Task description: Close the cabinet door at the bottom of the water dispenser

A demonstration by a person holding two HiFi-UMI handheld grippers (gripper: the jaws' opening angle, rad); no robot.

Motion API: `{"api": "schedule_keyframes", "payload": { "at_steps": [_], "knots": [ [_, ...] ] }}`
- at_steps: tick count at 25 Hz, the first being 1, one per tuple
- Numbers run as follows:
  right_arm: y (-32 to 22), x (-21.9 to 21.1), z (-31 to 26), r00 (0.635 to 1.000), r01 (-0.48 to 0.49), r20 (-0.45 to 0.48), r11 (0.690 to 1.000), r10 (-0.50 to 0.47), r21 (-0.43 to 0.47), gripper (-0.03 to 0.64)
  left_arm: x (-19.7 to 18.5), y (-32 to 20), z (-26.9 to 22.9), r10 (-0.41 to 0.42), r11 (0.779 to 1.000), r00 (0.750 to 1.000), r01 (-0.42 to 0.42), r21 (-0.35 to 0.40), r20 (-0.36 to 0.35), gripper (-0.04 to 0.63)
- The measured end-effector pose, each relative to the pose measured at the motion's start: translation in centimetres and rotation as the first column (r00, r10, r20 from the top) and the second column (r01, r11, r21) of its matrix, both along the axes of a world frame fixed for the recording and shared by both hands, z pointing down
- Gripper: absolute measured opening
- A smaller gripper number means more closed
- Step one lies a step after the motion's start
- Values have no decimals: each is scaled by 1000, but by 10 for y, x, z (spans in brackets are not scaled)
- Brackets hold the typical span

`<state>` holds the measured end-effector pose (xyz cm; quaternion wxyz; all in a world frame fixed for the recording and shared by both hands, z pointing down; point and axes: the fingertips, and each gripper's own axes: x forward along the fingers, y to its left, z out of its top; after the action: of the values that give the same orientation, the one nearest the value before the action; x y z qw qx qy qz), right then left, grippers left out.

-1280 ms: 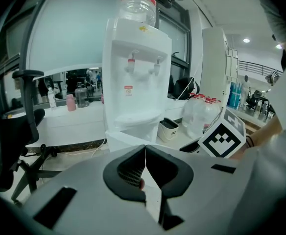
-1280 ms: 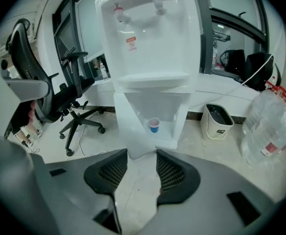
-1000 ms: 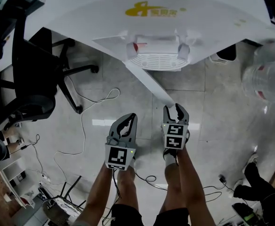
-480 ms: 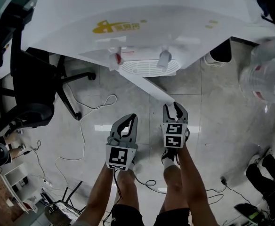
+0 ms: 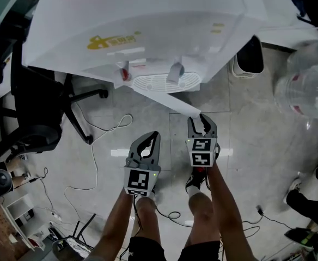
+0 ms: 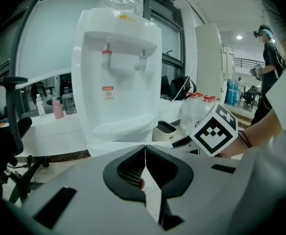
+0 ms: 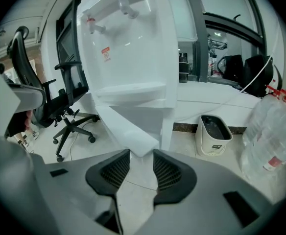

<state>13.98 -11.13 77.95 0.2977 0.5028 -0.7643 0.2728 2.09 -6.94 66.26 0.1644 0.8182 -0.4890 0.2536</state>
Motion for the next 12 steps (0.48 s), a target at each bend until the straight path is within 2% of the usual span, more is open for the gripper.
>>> {"api": "schedule_keyframes", "payload": {
  "at_steps": [12],
  "knots": [
    [-39,16,1,1000,-10,-3,998,10,54,150,3,-14,7,-4,1000,1000,3,17,14,25]
  ]
}}
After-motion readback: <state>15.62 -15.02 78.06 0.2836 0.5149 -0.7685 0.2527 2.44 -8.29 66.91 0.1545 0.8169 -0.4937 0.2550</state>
